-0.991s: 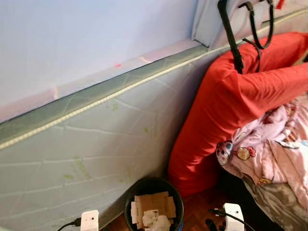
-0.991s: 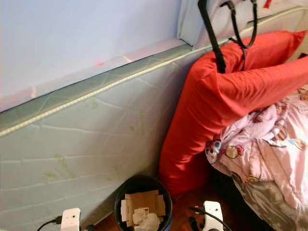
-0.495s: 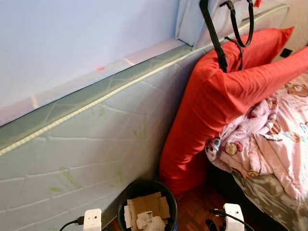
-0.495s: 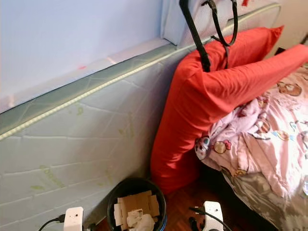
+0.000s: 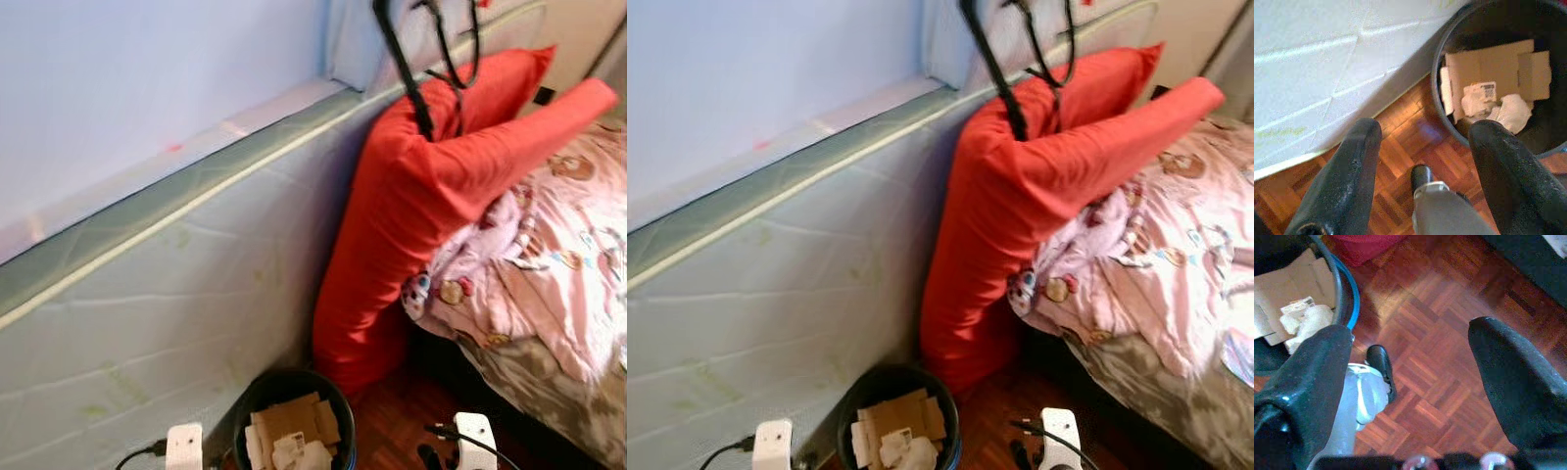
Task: Clean up the room
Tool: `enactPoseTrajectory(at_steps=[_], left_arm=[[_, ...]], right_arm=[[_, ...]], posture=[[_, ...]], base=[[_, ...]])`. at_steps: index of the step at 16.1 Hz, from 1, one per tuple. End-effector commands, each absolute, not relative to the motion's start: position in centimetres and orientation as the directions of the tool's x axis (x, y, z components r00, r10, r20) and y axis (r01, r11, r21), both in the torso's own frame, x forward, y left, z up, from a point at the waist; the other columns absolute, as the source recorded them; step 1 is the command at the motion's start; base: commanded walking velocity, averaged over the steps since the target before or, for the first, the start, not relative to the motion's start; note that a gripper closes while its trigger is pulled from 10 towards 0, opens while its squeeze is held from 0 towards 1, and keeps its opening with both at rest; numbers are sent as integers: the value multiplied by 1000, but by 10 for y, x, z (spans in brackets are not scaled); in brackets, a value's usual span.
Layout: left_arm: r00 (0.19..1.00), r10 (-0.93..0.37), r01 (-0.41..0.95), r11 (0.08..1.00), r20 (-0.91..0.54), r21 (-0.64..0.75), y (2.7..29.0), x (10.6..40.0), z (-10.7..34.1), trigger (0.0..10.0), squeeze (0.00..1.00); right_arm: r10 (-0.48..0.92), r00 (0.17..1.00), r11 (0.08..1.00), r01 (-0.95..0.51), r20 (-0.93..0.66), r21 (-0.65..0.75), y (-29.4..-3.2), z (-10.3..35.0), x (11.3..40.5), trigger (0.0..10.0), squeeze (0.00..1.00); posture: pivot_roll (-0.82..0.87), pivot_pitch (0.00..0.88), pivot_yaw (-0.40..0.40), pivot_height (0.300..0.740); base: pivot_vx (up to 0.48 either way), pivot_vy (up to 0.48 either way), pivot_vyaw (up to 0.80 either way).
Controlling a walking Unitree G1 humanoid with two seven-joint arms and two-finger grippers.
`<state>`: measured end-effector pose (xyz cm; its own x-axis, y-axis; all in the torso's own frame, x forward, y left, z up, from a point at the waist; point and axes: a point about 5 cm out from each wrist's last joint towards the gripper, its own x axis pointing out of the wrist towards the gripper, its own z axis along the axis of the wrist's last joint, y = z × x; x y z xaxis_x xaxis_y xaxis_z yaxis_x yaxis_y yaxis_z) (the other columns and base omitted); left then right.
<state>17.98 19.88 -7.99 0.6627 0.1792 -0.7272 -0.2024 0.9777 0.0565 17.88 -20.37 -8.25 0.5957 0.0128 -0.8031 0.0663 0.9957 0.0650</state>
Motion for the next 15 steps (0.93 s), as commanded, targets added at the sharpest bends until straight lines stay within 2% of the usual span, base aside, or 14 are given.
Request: enactPoseTrajectory(at_steps=[1, 11, 13, 15], left_arm=[[649, 178, -208, 977, -739, 53, 199, 174, -83, 10000, 0], [656, 182, -204, 977, -732, 60, 198, 174, -82, 10000, 0], [659, 182, -200, 978, -730, 63, 198, 175, -82, 10000, 0], [661, 181, -198, 978, -728, 64, 197, 176, -82, 10000, 0]], right_arm=[[10, 588, 996, 66, -809, 61, -204, -84, 176, 10000, 0], [16, 604, 995, 67, -797, 71, -204, -83, 177, 10000, 0], [14, 602, 995, 70, -799, 70, -204, -83, 176, 10000, 0], [16, 604, 995, 72, -797, 75, -204, -83, 177, 10000, 0]], posture=[[-37, 101, -28, 740], [-36, 107, -30, 740], [-38, 109, -29, 740], [-38, 110, -29, 740]], base=[[0, 0, -675], [0, 0, 0], [0, -285, 0], [0, -307, -647]])
